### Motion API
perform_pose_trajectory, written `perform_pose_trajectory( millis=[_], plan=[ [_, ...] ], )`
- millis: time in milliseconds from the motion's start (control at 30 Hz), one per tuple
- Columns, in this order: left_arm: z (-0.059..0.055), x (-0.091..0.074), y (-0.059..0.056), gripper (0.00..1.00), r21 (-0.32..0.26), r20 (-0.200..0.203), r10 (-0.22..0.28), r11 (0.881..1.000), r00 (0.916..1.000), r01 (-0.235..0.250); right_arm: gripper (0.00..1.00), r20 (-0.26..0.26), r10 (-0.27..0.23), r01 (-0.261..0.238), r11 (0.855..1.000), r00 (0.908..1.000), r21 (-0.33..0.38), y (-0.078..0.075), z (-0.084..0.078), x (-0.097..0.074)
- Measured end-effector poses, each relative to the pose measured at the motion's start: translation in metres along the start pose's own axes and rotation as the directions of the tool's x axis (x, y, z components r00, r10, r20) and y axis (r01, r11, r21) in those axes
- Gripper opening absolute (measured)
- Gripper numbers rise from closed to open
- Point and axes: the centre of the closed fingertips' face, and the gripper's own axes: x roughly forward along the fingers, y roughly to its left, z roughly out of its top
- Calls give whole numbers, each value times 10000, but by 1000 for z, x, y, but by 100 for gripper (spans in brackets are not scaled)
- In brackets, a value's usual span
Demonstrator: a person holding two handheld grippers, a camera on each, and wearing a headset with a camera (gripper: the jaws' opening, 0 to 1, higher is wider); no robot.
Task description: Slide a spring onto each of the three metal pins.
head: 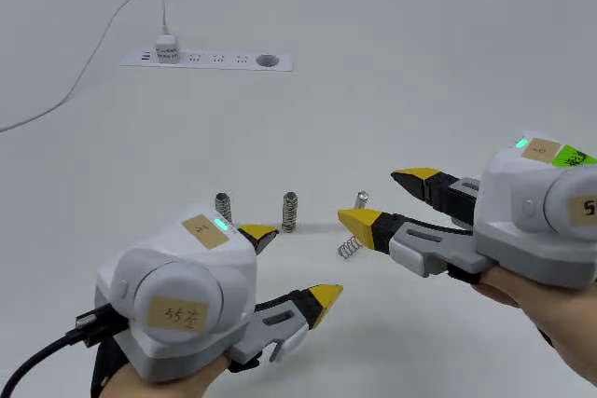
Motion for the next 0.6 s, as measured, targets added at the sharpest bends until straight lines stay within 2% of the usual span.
perform_pose_trajectory(
  millis=[333,600],
  plan=[
    [1,20,-4,43,30,50,-78,10000,10000,78,50,127,-94,89,9992,9999,392,-9,-9,-22],
    [3,38,-7,36,409,58,-212,9989,9998,209,52,209,80,-94,9977,9998,665,-12,-18,-37]
  ],
)
